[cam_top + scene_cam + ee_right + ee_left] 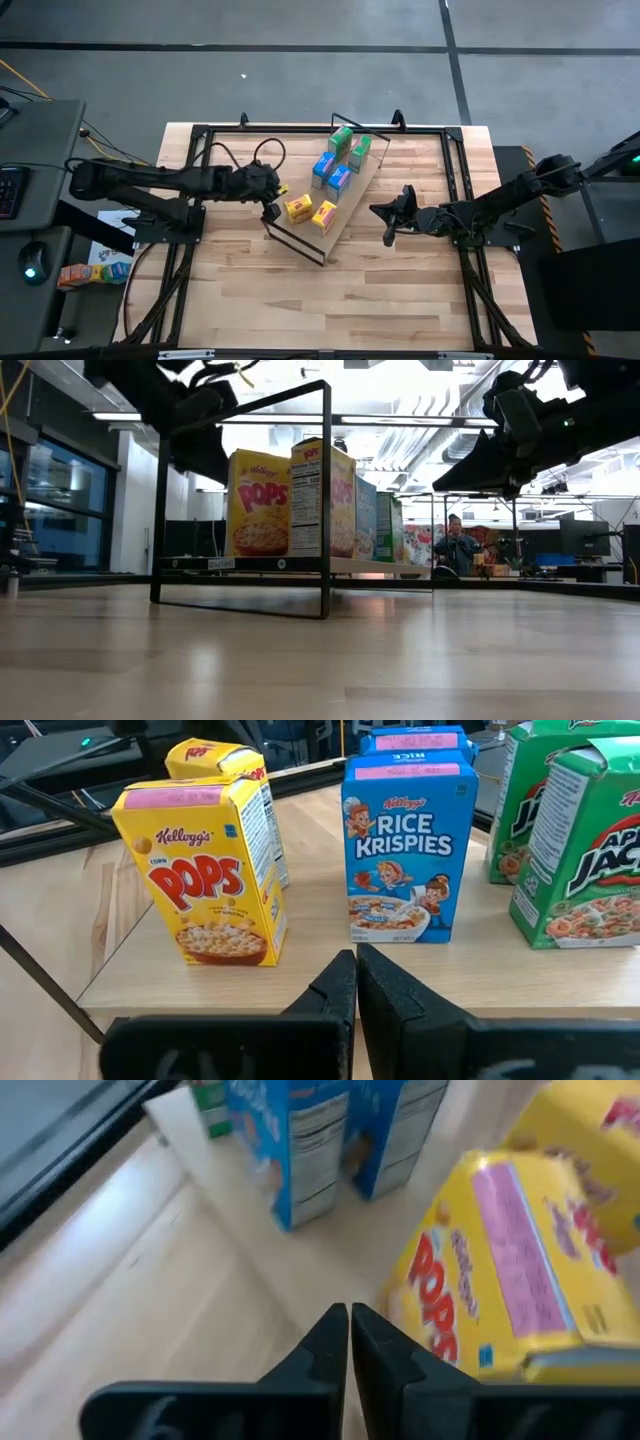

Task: Stack cereal on shelf
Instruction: Put the yellow cereal box aligned with the other yellow cereal box on the shelf

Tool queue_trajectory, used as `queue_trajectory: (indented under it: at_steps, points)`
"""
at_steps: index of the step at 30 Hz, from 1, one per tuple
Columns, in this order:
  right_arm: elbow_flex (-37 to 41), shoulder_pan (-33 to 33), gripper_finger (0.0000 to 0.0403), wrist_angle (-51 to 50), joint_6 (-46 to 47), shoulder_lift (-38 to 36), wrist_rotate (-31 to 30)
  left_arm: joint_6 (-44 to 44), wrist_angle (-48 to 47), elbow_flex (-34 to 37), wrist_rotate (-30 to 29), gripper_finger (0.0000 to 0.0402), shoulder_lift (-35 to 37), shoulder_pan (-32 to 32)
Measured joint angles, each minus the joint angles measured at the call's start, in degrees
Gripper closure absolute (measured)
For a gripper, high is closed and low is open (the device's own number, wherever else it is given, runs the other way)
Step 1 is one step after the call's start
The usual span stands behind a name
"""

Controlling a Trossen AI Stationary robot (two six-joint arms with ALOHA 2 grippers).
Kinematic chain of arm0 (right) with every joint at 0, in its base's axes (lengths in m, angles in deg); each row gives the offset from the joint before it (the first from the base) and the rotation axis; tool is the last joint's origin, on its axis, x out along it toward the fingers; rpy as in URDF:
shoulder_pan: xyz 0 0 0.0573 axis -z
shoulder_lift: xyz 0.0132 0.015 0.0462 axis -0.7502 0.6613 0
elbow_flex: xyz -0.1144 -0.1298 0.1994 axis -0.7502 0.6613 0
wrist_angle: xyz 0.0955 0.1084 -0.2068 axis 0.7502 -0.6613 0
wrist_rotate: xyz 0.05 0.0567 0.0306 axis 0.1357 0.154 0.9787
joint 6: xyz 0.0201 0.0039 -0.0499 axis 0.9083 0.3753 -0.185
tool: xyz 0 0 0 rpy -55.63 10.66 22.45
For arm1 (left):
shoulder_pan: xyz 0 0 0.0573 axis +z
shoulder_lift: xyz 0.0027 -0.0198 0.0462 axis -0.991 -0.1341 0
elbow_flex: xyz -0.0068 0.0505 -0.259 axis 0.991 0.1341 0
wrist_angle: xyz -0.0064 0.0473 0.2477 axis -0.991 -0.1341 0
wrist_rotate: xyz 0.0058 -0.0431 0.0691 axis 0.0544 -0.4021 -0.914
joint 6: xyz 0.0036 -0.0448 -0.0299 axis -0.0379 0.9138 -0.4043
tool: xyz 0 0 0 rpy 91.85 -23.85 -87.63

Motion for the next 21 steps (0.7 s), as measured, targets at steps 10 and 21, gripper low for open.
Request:
queue_trajectory:
  at_steps: [10,21]
  points:
    - [0.00,0.00,0.0402,-0.04,-0.09,0.00,-0.01,-0.16,6.44,4.24,3.90,0.0401,-0.16,0.28]
    - [0.00,0.00,0.0402,-0.22,-0.03,0.00,-0.02,9.88,5.64,4.17,13.80,0.0401,-0.31,0.22]
